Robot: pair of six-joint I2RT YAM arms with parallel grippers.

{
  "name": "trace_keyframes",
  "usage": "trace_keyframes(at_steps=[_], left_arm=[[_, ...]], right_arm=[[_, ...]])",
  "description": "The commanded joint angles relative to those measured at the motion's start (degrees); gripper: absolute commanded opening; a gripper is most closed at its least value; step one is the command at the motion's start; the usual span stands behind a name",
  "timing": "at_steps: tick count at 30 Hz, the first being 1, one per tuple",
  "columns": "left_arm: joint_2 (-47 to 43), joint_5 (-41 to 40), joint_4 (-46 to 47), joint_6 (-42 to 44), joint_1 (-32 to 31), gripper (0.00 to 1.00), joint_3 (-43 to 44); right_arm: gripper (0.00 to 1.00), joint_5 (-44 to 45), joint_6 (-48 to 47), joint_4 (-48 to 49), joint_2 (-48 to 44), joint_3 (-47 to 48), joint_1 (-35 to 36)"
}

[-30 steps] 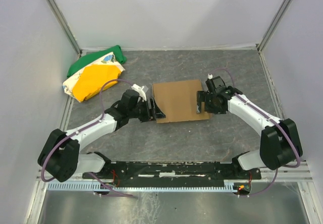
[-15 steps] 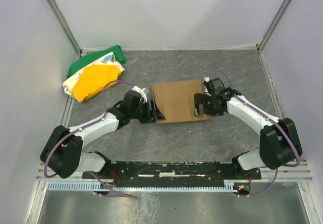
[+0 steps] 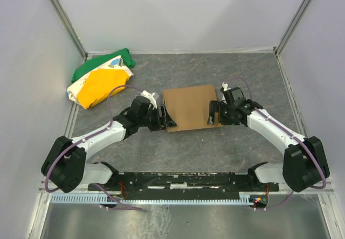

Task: Fold the paper box

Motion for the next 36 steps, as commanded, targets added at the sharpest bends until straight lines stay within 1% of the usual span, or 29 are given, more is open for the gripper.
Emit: trace_keyframes(at_steps=[1, 3, 7, 11, 17, 21, 24, 32, 36], left_arm=[[-1.1, 1.9, 4.4, 1.7, -0.2, 0.76, 0.1], [-0.7, 2.9, 6.2, 1.3, -0.2, 0.76, -0.3], [0.2, 4.3, 7.9, 0.4, -0.2, 0.76, -0.6], [0.0, 4.7, 8.0, 0.1, -0.3, 0.76, -0.3], [-0.1, 5.5, 6.5, 0.4, -0.3, 0.76, 1.1], [0.0, 5.2, 5.3, 1.0, -0.4, 0.76, 2.0], [0.5, 4.7, 4.6, 1.6, -0.3, 0.76, 2.1], [2.4, 3.2, 3.0, 3.4, -0.3, 0.75, 2.3], [3.8, 2.0, 2.5, 4.5, -0.3, 0.75, 2.1]], right_arm=[[0.99, -5.2, 0.9, 5.1, -1.2, -0.6, -0.6], [1.00, -7.8, 0.9, 6.5, -0.9, -0.8, -0.7], [1.00, -11.7, 1.3, 5.9, -1.5, 0.0, -0.8], [1.00, -12.8, 2.2, 3.9, -4.3, 1.1, -0.8], [1.00, -13.4, 2.7, -1.9, -7.4, 3.9, -0.8], [1.00, -11.7, 2.1, -4.0, -8.1, 4.7, -0.8], [1.00, -10.4, 0.7, -4.1, -6.5, 4.2, -0.8], [1.00, -7.8, 0.2, 0.7, -2.8, 0.1, -0.8], [0.94, -6.1, -0.1, 2.0, -1.6, -1.3, -0.8]])
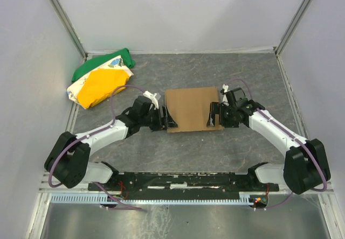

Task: Fold the paper box

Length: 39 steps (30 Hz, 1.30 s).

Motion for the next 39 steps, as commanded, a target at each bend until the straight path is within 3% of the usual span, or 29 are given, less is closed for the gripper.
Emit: trace_keyframes(at_steps=[1, 10, 18, 27, 33, 39], left_arm=[[1.5, -0.1, -0.1, 4.3, -0.3, 0.75, 2.0], [3.1, -0.9, 1.2, 5.6, -0.4, 0.75, 0.9], [1.9, -3.9, -2.0, 7.8, -0.3, 0.73, 0.6], [4.5, -6.7, -2.1, 9.0, -0.4, 0.71, 0.9], [7.7, -12.0, -2.0, 9.4, -1.0, 0.70, 2.2], [11.1, -18.4, 0.6, 8.6, -3.0, 0.68, 3.7]], right_arm=[[0.93, 2.2, -0.9, 3.8, 0.7, -1.3, 0.3], [0.91, 4.1, -1.0, 6.3, 2.4, -3.1, 0.3], [0.88, 8.2, -0.6, 4.9, -2.8, -4.5, 0.3], [0.70, 7.9, -0.9, 9.3, 0.2, -5.3, 0.3], [0.65, 9.0, -0.7, 12.1, 2.4, -5.8, 0.2], [0.48, 6.8, -0.3, 16.0, 6.5, -5.5, 0.3]])
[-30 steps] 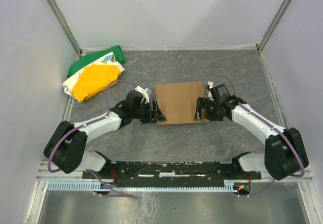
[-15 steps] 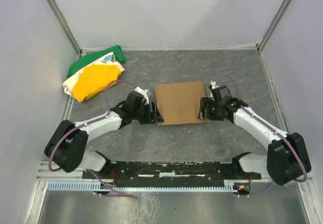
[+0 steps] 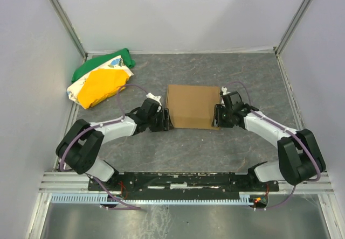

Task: Fold the paper box

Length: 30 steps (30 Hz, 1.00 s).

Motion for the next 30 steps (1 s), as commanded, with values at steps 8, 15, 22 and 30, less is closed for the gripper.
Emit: trace_keyframes(at_steps=[8, 15, 22, 30], left_arm=[[-7.7, -2.1, 0.7, 1.8, -1.6, 0.67, 1.4], [-12.9, -10.3, 0.0, 1.1, -1.3, 0.76, 3.7], [-3.9, -11.1, 8.8, 2.8, 1.6, 0.80, 8.1], [1.3, 1.3, 23.6, -3.6, 7.8, 0.79, 5.3]], right_arm=[[0.57, -1.3, -1.0, -0.6, -7.1, 0.6, 0.1], [0.90, 0.2, 3.2, -7.4, -12.1, 2.5, 0.1], [0.96, -4.7, 10.8, 0.3, -8.7, -1.6, -1.0], [0.96, -8.8, 14.6, 7.6, -6.4, -4.4, -1.0]])
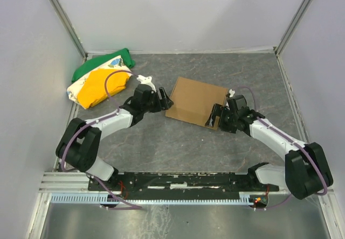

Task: Fold the paper box

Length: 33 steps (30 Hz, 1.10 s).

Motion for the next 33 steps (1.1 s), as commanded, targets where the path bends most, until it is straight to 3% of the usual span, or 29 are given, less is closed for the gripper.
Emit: trace_keyframes(at_steps=[1, 10, 24, 27, 33], left_arm=[[0.9, 8.3, 15.8, -5.7, 2.8, 0.79, -2.2], [9.2, 17.4, 27.9, -13.0, 3.1, 0.77, -3.6], [9.9, 19.2, 33.1, -15.0, 3.0, 0.75, -6.9], [9.1, 19.4, 33.6, -15.0, 3.0, 0.74, -7.9], [6.5, 18.5, 33.5, -15.0, 3.0, 0.74, -10.8]], right_arm=[[0.96, -2.5, 3.5, 5.8, 1.1, 0.0, -0.2], [0.95, -0.9, 10.5, 11.5, 5.0, -3.8, -0.3], [0.91, 4.6, 26.7, 41.3, 0.4, -21.6, -0.3], [0.84, 6.3, 29.1, 45.4, -2.4, -24.6, -0.3], [0.51, 9.5, 32.9, 41.7, -14.4, -27.6, -0.3]])
